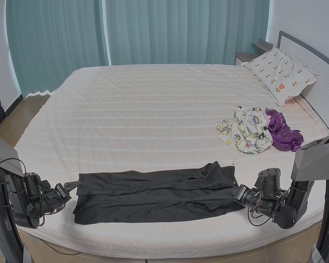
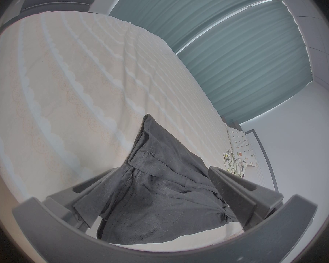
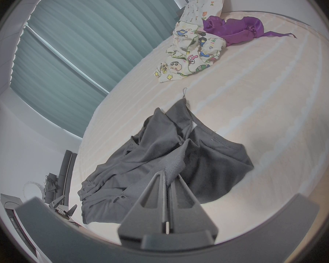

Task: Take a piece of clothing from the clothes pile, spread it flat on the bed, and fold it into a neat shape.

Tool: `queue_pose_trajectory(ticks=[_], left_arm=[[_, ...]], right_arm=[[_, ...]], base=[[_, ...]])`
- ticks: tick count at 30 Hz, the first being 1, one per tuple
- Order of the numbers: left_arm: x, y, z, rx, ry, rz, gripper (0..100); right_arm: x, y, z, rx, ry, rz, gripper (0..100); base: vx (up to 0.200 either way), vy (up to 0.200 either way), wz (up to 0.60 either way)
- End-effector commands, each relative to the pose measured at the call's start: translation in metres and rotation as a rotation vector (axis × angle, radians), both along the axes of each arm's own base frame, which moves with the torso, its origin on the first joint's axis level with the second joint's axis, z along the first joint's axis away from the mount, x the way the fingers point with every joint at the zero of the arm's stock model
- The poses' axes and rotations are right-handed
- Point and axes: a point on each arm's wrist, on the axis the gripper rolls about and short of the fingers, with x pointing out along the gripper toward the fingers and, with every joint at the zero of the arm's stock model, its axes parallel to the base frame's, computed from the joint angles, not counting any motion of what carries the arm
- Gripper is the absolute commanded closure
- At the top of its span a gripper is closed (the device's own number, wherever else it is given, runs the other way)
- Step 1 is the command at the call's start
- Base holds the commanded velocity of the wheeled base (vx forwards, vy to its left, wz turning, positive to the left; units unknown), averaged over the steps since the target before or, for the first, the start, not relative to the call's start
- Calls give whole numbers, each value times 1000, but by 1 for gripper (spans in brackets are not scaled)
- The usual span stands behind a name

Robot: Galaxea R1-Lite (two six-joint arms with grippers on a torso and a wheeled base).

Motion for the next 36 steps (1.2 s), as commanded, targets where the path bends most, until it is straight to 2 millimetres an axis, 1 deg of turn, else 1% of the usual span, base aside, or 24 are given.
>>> queue_pose_trajectory(ticks=[1, 5, 10, 11, 13, 17, 20, 22, 24, 28, 30, 31, 32, 34, 36], left_arm=[[0, 0, -1, -1, 3, 1, 0], [0, 0, -1, -1, 3, 1, 0], [0, 0, -1, -1, 3, 1, 0], [0, 0, -1, 0, 3, 2, 0], [0, 0, -1, 0, 3, 2, 0], [0, 0, -1, 0, 3, 2, 0], [0, 0, -1, 0, 3, 2, 0], [0, 0, -1, 0, 3, 2, 0], [0, 0, -1, 0, 3, 2, 0], [0, 0, -1, 0, 3, 2, 0], [0, 0, -1, 1, 3, 1, 0], [0, 0, -1, 1, 3, 1, 0], [0, 0, -1, 1, 3, 1, 0], [0, 0, -1, 1, 3, 0, 0], [0, 0, -1, 1, 3, 1, 0]], right_arm=[[-7, -1, 11, 4, -9, 7, 100], [-14, -2, 17, 4, -9, 14, 100], [-21, -1, 11, -9, 24, 25, 100], [-22, -2, 8, -15, 35, 26, 0], [-24, -3, 4, -22, 53, 26, 0], [-36, -5, 0, -50, 96, 41, 0], [-35, -8, 1, -55, 91, 38, 0], [-28, -11, 1, -50, 75, 26, 0], [-18, -8, -1, -37, 57, 32, 0], [4, -4, -12, -23, 41, 30, 0], [7, -3, -14, -21, 44, 32, 0], [15, -2, -22, -21, 63, 47, 0], [15, -1, -22, -22, 65, 49, 0], [25, -2, -28, -33, 80, 59, 0], [33, -4, -31, -45, 73, 58, 0]], base=[[0, 0, 0], [0, 0, 0], [0, 0, 0], [0, 0, 0], [0, 0, 0], [0, 0, 0], [0, 0, 0], [0, 0, 0], [0, 0, 0], [0, 0, 0], [0, 0, 0], [0, 0, 0], [0, 0, 0], [0, 0, 0], [0, 0, 0]])
